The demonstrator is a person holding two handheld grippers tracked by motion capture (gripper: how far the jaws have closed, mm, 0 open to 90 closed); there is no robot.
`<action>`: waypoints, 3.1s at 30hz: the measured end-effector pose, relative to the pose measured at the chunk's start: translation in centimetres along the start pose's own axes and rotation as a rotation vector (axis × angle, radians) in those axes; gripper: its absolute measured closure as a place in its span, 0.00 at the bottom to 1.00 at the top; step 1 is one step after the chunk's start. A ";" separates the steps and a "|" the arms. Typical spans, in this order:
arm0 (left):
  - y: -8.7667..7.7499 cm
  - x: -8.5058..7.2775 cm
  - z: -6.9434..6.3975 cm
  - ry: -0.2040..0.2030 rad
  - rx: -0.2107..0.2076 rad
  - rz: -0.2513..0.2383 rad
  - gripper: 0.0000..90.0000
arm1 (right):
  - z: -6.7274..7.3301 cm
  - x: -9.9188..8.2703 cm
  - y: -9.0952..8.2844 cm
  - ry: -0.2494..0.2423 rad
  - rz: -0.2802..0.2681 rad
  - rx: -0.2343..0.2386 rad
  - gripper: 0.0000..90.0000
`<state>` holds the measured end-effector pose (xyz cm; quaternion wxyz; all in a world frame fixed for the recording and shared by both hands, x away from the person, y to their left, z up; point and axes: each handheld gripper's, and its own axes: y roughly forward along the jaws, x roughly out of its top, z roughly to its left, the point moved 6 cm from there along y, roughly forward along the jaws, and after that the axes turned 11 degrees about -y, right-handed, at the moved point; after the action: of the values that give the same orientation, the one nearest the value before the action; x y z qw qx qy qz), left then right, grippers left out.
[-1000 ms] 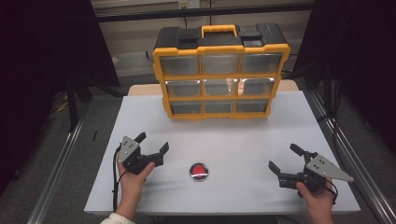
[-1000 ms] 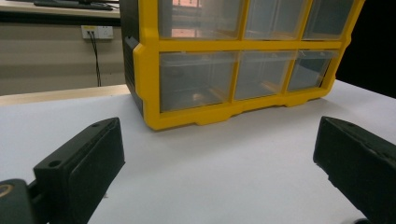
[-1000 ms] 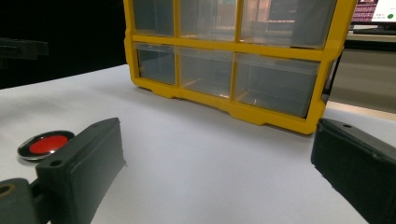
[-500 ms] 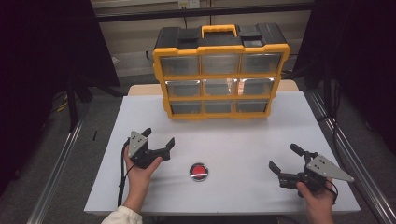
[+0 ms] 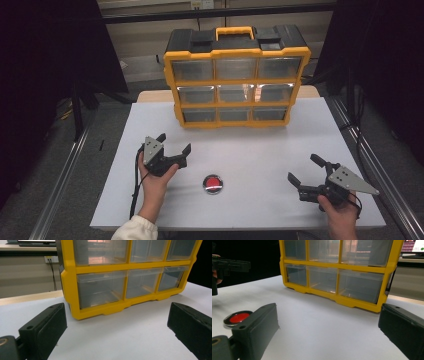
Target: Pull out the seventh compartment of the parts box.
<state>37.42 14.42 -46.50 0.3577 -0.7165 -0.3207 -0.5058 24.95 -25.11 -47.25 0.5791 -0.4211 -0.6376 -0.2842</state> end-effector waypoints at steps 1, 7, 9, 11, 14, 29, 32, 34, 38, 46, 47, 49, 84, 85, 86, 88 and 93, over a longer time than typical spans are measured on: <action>0.1 0.0 0.1 0.012 0.000 0.005 0.03 | 0.0 0.0 0.0 -0.001 0.000 0.001 0.02; 0.8 0.2 -0.2 0.011 0.005 -0.003 0.03 | 0.0 0.0 0.0 0.000 -0.001 0.003 0.03; 1.1 0.3 -0.5 0.006 -0.003 0.001 0.03 | 0.0 0.0 0.0 -0.002 0.000 0.005 0.03; 1.4 0.4 -0.9 -0.017 -0.006 -0.010 0.03 | 0.0 0.0 0.0 -0.005 0.001 0.008 0.03; 1.6 0.6 -1.0 -0.005 -0.008 -0.011 0.03 | 0.0 0.0 0.0 -0.006 0.000 0.009 0.03; 3.1 1.0 -1.6 0.024 0.012 -0.010 0.03 | 0.0 0.0 -0.1 -0.006 -0.005 0.016 0.03; 3.5 1.0 -1.8 0.014 0.009 -0.016 0.03 | 0.0 0.0 -0.1 -0.004 -0.004 0.014 0.03; 3.6 1.0 -1.9 0.009 0.022 -0.019 0.04 | 0.1 0.1 -0.1 0.003 -0.009 0.017 0.03; 4.2 1.0 -1.8 0.014 0.029 -0.013 0.04 | 0.1 0.1 -0.1 0.002 -0.008 0.014 0.03; 5.0 1.4 -2.3 0.006 0.023 -0.020 0.04 | 0.1 0.1 -0.1 0.006 -0.011 0.015 0.03; 5.0 1.4 -2.3 0.006 0.023 -0.020 0.04 | 0.1 0.1 -0.1 0.004 -0.011 0.013 0.03; 5.3 1.5 -2.5 0.008 0.023 -0.026 0.04 | 0.1 0.1 -0.1 0.003 -0.011 0.013 0.03; 7.9 1.5 -2.3 -0.030 0.099 -0.049 0.04 | 0.1 0.2 -0.2 0.001 -0.015 0.018 0.03; 8.0 1.5 -2.3 -0.032 0.100 -0.049 0.04 | 0.1 0.2 -0.2 0.000 -0.015 0.018 0.03; 8.1 1.5 -2.3 -0.037 0.105 -0.052 0.04 | 0.1 0.2 -0.2 0.000 -0.015 0.018 0.03; 8.2 1.5 -2.4 -0.006 0.110 -0.043 0.04 | 0.1 0.2 -0.2 0.000 -0.016 0.018 0.03; 8.7 1.7 -3.0 -0.026 0.097 -0.059 0.03 | 0.0 0.2 -0.2 -0.002 -0.015 0.019 0.03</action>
<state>43.59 7.38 -45.81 0.3729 -0.6950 -0.3703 -0.4906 24.73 -25.15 -47.01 0.5803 -0.4110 -0.6439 -0.2822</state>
